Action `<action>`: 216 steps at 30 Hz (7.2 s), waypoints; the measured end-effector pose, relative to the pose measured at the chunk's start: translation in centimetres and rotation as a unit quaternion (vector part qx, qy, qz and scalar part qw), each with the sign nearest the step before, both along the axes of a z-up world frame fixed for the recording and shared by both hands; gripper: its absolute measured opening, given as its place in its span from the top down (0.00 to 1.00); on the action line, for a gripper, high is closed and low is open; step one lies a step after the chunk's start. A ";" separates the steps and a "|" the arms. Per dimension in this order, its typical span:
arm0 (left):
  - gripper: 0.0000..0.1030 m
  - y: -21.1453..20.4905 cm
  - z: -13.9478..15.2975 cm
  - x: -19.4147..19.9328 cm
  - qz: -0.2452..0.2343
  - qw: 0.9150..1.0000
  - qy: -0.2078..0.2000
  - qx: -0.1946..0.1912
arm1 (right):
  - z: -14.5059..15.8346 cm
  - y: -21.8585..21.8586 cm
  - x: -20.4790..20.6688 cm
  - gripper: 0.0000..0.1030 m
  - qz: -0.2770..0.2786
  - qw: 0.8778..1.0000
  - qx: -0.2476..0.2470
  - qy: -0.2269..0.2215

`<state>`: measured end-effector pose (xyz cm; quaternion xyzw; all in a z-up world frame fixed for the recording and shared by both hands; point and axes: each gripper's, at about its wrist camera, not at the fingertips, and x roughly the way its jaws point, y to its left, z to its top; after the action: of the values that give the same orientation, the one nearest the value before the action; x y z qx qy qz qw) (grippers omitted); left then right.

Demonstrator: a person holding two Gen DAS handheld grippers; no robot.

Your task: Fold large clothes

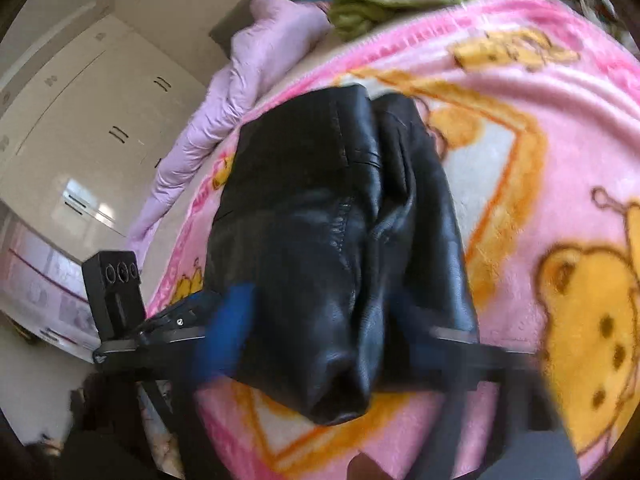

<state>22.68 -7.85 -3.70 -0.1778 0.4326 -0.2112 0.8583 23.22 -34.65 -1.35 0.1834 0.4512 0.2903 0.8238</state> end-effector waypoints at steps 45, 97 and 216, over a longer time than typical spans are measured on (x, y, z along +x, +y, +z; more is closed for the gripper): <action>0.11 -3.3 -1.0 1.0 -0.032 0.999 -0.004 0.008 | -0.6 -1.9 7.5 0.34 -0.113 0.981 -0.136 -0.080; 0.09 0.1 4.1 -6.7 -0.040 0.994 -0.069 0.079 | 2.5 2.7 -16.6 0.06 -0.132 0.959 -0.166 -0.189; 0.09 7.9 2.6 -15.0 0.098 0.977 -0.105 0.157 | -0.2 4.0 -25.2 0.04 -0.230 0.929 -0.201 -0.209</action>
<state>7.67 0.02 -1.15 -0.0590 0.3481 -0.0728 0.9328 -2.02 -30.68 -1.54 0.0484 0.2635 0.0281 0.9630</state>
